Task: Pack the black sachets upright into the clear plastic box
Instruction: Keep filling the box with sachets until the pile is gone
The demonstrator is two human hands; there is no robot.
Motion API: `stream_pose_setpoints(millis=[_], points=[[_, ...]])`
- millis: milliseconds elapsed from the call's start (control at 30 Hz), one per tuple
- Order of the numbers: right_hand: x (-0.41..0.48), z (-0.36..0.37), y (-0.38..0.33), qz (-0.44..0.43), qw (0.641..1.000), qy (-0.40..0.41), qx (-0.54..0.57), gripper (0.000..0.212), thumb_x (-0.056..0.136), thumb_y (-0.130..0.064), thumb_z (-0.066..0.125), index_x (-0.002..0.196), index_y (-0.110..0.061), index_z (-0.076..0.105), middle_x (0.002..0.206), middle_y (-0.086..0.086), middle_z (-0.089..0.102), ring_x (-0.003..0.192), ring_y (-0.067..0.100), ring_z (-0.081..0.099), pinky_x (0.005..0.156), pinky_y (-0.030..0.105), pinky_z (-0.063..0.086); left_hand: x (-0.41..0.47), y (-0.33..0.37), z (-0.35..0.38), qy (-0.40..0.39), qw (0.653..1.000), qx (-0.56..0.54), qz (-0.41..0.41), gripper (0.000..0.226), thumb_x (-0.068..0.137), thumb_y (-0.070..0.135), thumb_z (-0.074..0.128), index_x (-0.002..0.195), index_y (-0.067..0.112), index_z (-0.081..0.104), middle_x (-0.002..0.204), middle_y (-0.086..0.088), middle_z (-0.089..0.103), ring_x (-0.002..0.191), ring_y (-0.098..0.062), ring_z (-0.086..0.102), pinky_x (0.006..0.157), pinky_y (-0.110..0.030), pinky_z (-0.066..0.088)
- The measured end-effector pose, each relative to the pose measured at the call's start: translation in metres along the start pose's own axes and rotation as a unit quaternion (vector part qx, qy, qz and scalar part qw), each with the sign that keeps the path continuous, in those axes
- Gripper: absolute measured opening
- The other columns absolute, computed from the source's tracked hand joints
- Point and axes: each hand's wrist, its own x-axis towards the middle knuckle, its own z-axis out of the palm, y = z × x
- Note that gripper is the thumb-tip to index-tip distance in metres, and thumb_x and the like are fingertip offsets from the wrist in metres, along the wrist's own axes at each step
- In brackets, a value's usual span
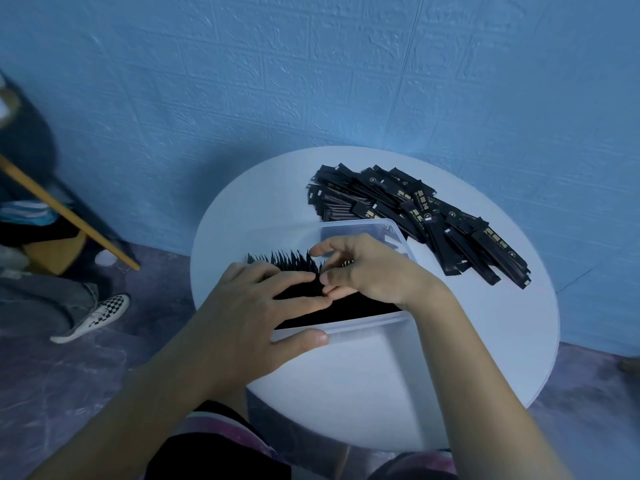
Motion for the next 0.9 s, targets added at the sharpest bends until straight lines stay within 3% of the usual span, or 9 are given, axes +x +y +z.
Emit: stream_pose_setpoints(millis=[267, 367, 467, 533, 600, 667, 733, 800, 900], points=[[-0.01, -0.006, 0.004, 0.0, 0.997, 0.038, -0.062, 0.03, 0.098, 0.001, 0.055, 0.126, -0.006, 0.064, 0.095, 0.009, 0.068, 0.08, 0.018, 0.07, 0.078, 0.025, 0.061, 0.001, 0.002, 0.003, 0.023, 1.0, 0.0, -0.003, 0.053, 0.094, 0.073, 0.034, 0.109, 0.04, 0.072, 0.128, 0.013, 0.065, 0.105, -0.02, 0.058, 0.087, -0.039, 0.04], [-0.023, -0.017, 0.006, -0.039, 0.994, 0.084, -0.06, 0.023, 0.099, -0.002, 0.056, 0.117, -0.011, 0.068, 0.086, 0.006, 0.068, 0.078, 0.019, 0.068, 0.078, 0.032, 0.061, 0.001, 0.001, 0.004, 0.027, 1.0, -0.003, -0.006, 0.049, 0.092, 0.071, 0.039, 0.108, 0.04, 0.073, 0.128, 0.013, 0.065, 0.105, -0.019, 0.058, 0.087, -0.037, 0.039], [-0.042, -0.035, 0.008, -0.108, 0.975, 0.19, 0.03, 0.022, 0.099, -0.001, 0.056, 0.098, -0.016, 0.073, 0.071, 0.002, 0.069, 0.066, 0.015, 0.065, 0.065, 0.028, 0.058, -0.001, 0.001, 0.004, 0.025, 1.0, -0.009, -0.009, 0.049, 0.092, 0.071, 0.039, 0.108, 0.04, 0.073, 0.129, 0.014, 0.064, 0.106, -0.018, 0.057, 0.088, -0.035, 0.037], [-0.052, -0.05, 0.02, -0.117, 0.946, 0.302, 0.021, 0.023, 0.098, -0.006, 0.058, 0.092, -0.021, 0.074, 0.067, -0.001, 0.07, 0.061, 0.014, 0.064, 0.063, 0.03, 0.058, -0.001, 0.001, 0.004, 0.023, 1.0, -0.011, -0.011, 0.048, 0.093, 0.071, 0.039, 0.108, 0.04, 0.073, 0.13, 0.014, 0.064, 0.106, -0.017, 0.057, 0.088, -0.034, 0.035], [-0.055, -0.062, 0.037, -0.048, 0.922, 0.374, -0.086, 0.012, 0.095, -0.02, 0.065, 0.095, -0.027, 0.075, 0.074, -0.004, 0.072, 0.07, 0.018, 0.068, 0.074, 0.038, 0.058, -0.001, 0.001, 0.004, 0.023, 1.0, -0.012, -0.013, 0.047, 0.092, 0.071, 0.04, 0.108, 0.04, 0.072, 0.13, 0.015, 0.064, 0.106, -0.016, 0.057, 0.088, -0.035, 0.036], [-0.057, -0.065, 0.054, 0.067, 0.905, 0.352, -0.229, 0.02, 0.092, -0.029, 0.068, 0.112, -0.028, 0.071, 0.089, -0.006, 0.07, 0.084, 0.021, 0.064, 0.081, 0.033, 0.05, -0.001, 0.001, 0.005, 0.026, 0.999, -0.016, -0.015, 0.047, 0.092, 0.071, 0.04, 0.108, 0.041, 0.072, 0.129, 0.015, 0.064, 0.105, -0.016, 0.056, 0.089, -0.036, 0.037], [-0.055, -0.062, 0.064, 0.126, 0.89, 0.31, -0.309, 0.034, 0.093, -0.027, 0.064, 0.127, -0.022, 0.064, 0.098, -0.004, 0.066, 0.087, 0.022, 0.058, 0.076, 0.029, 0.04, -0.001, 0.002, 0.005, 0.029, 0.999, -0.023, -0.017, 0.048, 0.092, 0.072, 0.039, 0.107, 0.041, 0.073, 0.129, 0.015, 0.064, 0.105, -0.016, 0.057, 0.088, -0.037, 0.038], [-0.052, -0.058, 0.067, 0.145, 0.892, 0.288, -0.318, 0.035, 0.093, -0.019, 0.057, 0.128, -0.02, 0.061, 0.096, -0.004, 0.064, 0.084, 0.024, 0.057, 0.071, 0.03, 0.037, -0.001, 0.001, 0.005, 0.03, 0.999, -0.026, -0.015, 0.049, 0.092, 0.071, 0.039, 0.107, 0.04, 0.073, 0.129, 0.015, 0.064, 0.105, -0.017, 0.058, 0.087, -0.036, 0.037], [-0.046, -0.059, 0.07, 0.17, 0.899, 0.268, -0.301, 0.02, 0.09, -0.022, 0.06, 0.11, -0.022, 0.063, 0.087, -0.005, 0.067, 0.078, 0.024, 0.063, 0.064, 0.03, 0.041, -0.002, -0.003, 0.004, 0.027, 0.999, -0.027, -0.019, 0.047, 0.091, 0.071, 0.041, 0.107, 0.041, 0.073, 0.129, 0.016, 0.064, 0.105, -0.016, 0.057, 0.087, -0.036, 0.037]])
